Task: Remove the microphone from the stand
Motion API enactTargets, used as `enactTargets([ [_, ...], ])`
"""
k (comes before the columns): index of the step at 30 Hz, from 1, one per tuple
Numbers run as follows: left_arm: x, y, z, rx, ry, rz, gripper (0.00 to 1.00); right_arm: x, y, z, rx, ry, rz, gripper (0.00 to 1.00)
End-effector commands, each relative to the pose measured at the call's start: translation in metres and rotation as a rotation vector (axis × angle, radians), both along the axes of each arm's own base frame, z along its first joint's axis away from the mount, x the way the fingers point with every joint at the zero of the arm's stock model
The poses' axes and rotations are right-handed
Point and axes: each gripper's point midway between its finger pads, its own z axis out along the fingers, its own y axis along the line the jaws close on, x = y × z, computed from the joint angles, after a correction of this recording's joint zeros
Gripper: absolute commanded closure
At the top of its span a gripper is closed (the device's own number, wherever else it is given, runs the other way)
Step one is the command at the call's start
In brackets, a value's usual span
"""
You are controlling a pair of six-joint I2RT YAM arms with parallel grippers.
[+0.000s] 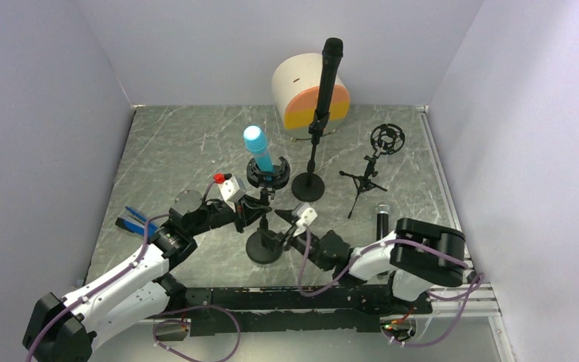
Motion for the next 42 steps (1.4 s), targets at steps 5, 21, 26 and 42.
enactTargets([
  [5, 0.002, -0.003, 0.014, -0.036, -0.038, -0.007, 0.97, -0.022, -0.006, 0.028, 0.146, 0.041, 0.349, 0.25],
  [21, 0.001, -0.003, 0.017, -0.038, -0.035, -0.012, 0.98, -0.006, 0.019, 0.015, 0.06, 0.068, 0.466, 0.49],
  [26, 0.0, -0.002, 0.018, -0.04, -0.038, -0.01, 0.97, -0.004, 0.021, 0.005, 0.015, 0.076, 0.454, 0.48],
  [42, 0.002, -0.001, 0.018, -0.048, -0.03, 0.005, 0.97, 0.01, 0.022, 0.004, -0.025, -0.001, 0.167, 0.94],
])
